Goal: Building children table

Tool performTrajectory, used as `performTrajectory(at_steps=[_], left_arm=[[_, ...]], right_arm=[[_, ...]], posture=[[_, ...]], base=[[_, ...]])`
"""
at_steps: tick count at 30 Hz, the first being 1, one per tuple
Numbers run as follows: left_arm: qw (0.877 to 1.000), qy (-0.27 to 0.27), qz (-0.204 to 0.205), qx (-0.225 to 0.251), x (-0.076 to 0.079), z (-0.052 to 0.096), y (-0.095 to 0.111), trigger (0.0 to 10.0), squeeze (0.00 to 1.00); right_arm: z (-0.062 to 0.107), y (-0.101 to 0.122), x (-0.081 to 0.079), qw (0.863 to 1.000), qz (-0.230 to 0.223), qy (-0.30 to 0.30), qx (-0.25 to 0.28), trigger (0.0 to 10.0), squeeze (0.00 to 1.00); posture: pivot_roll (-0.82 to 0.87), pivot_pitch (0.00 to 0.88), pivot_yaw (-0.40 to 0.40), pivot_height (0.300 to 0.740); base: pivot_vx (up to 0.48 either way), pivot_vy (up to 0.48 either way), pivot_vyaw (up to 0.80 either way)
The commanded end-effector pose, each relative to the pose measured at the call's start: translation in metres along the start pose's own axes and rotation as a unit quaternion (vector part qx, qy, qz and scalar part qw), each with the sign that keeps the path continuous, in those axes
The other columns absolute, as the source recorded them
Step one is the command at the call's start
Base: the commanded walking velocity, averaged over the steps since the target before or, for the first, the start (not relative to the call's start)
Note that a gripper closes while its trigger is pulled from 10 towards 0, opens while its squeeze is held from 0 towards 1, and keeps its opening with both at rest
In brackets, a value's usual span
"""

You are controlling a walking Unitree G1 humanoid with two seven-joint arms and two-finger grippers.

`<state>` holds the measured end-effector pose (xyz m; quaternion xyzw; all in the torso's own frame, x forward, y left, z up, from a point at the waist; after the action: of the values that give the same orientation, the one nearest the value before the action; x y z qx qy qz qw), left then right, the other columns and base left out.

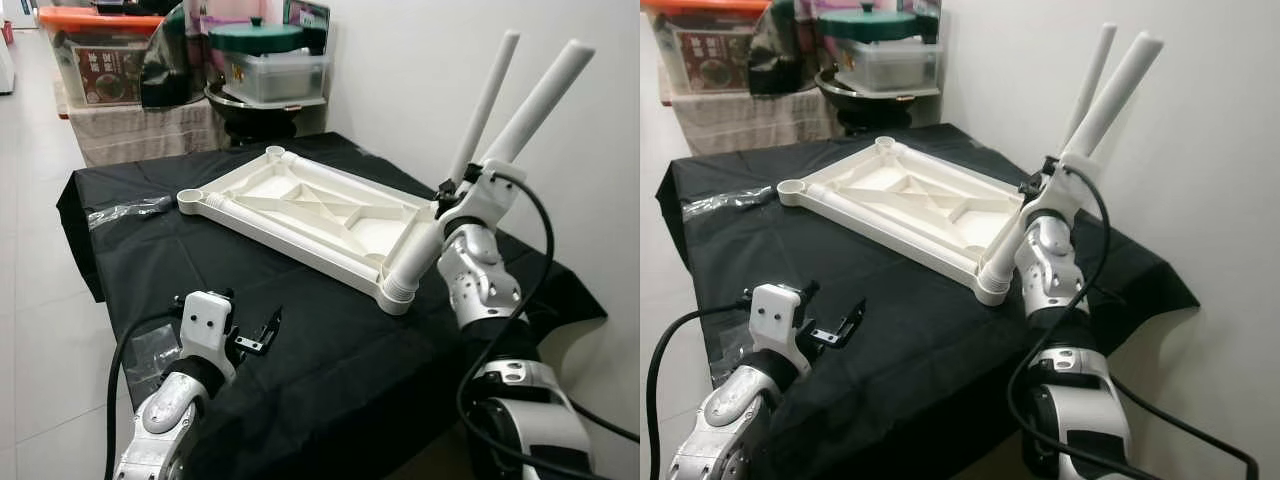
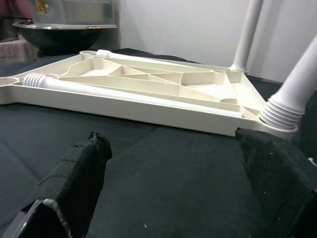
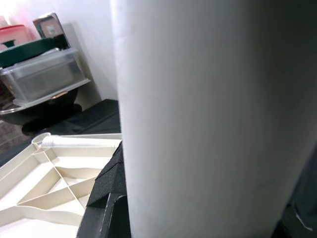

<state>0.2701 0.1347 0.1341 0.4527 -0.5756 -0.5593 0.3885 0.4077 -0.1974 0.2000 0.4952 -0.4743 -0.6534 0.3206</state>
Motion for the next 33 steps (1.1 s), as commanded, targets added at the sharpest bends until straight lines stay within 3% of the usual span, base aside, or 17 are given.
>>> performTrajectory(at_steps=[1, 4, 6, 13, 14, 17, 25, 33], left_arm=[[1.000, -0.013, 0.004, 0.006, 0.005, -0.001, 0.001, 10.0, 0.00], [1.000, -0.019, 0.002, 0.009, 0.006, -0.001, 0.003, 10.0, 0.00], [1.000, -0.020, 0.001, 0.010, 0.006, -0.001, 0.003, 10.0, 0.00], [1.000, -0.026, 0.000, 0.008, 0.011, -0.001, 0.002, 10.0, 0.00], [1.000, -0.026, 0.000, 0.009, 0.012, 0.000, 0.003, 10.0, 0.00], [1.000, -0.026, -0.002, 0.008, 0.011, 0.001, 0.002, 10.0, 0.00], [1.000, -0.029, 0.003, 0.006, 0.013, 0.000, 0.002, 10.0, 0.00], [1.000, -0.022, 0.007, 0.001, 0.010, 0.001, 0.000, 10.0, 0.00]], right_arm=[[0.011, -0.082, 0.042, 0.981, 0.040, -0.064, -0.177, 10.0, 0.00], [0.008, -0.076, 0.040, 0.982, 0.049, -0.048, -0.173, 10.0, 0.00], [0.006, -0.067, 0.028, 0.985, 0.063, -0.001, -0.159, 10.0, 0.00], [0.012, -0.060, 0.008, 0.983, 0.074, 0.078, -0.146, 10.0, 0.00], [0.014, -0.059, 0.000, 0.980, 0.081, 0.115, -0.140, 10.0, 0.00], [0.018, -0.053, -0.001, 0.974, 0.117, 0.151, -0.123, 10.0, 0.00], [0.020, -0.041, 0.003, 0.959, 0.143, 0.212, -0.126, 10.0, 0.00], [0.011, -0.024, 0.000, 0.942, 0.147, 0.267, -0.143, 10.0, 0.00]], posture=[[0.06, 0.000, -0.086, 0.740], [0.06, 0.000, -0.087, 0.740], [0.06, 0.000, -0.090, 0.740], [0.06, 0.000, -0.090, 0.740], [0.06, 0.000, -0.090, 0.740], [0.06, 0.000, -0.090, 0.740], [0.05, 0.000, -0.084, 0.740], [0.06, 0.000, -0.091, 0.740]], base=[[0.000, 0.000, 0.00], [0.000, 0.000, 0.00], [0.000, 0.000, 0.00], [0.000, -0.193, 0.00], [0.000, -0.431, 0.00], [0.000, -0.450, 0.00], [0.000, -0.464, 0.00], [0.000, 0.000, 0.00]])
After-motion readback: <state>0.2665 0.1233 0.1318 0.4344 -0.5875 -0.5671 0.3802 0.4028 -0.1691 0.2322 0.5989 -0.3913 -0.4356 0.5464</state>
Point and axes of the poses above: a point about 5 cm out from each wrist's last joint towards the gripper, its own z axis pointing back from the gripper into the wrist, its own y axis along the axis of the wrist's last joint, x = y × z, the point moved 2 cm from there along -z, pointing out of the wrist towards the gripper, and after that the axes turned 4 degrees about -z, right-handed, at the moved point
